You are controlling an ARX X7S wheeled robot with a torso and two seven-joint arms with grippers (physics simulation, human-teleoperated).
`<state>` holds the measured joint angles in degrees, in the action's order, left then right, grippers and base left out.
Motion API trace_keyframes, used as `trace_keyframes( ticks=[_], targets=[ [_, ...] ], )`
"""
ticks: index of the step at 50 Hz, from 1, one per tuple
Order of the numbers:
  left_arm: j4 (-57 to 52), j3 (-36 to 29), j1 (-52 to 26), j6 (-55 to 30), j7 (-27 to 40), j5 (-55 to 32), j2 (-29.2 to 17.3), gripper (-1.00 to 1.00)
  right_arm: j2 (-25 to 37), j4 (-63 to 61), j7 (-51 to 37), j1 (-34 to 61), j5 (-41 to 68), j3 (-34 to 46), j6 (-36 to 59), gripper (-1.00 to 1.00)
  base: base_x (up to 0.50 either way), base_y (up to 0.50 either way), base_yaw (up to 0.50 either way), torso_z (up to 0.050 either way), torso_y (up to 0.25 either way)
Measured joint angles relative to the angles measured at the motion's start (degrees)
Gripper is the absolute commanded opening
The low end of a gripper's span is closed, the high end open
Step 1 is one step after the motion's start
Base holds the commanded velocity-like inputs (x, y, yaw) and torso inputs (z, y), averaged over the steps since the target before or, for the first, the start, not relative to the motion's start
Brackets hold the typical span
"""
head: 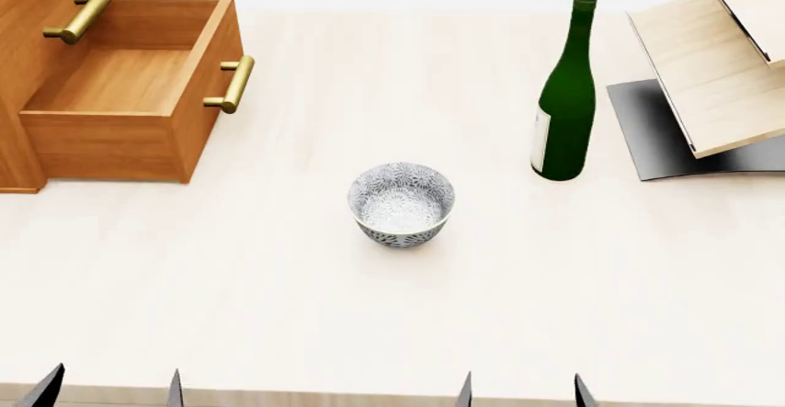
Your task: Close the bottom drawer of the cabinet.
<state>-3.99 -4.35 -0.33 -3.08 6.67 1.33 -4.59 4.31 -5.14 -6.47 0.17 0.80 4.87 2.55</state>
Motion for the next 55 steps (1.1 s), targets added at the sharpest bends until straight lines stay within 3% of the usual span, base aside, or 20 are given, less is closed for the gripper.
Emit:
trace_keyframes(
  ticks=[22,40,55],
  targets=[
    [-20.13,-0.40,-2.76,-13.38,2.21,2.07,-2.87,1.00,3.24,-22.98,-0.76,3.05,-0.08,1.96,18.17,1.00,0.00,0.00,0.00,0.000,0.000],
    [-29.13,-0.81,-3.56,-18.53,3.24,3.22,-4.67,1.00,4.46,-28.94,-1.46,3.60,0.39,2.95,20.62,1.00,0.00,0.01,0.00,0.000,0.000],
    [-31.92,-1.48,-3.23,-19.57,3.91,3.66,-5.68,1.00,5.24,-30.12,-2.03,3.66,0.37,4.24,20.29,1.00,0.00,0.48,0.00,0.000,0.000]
  ],
)
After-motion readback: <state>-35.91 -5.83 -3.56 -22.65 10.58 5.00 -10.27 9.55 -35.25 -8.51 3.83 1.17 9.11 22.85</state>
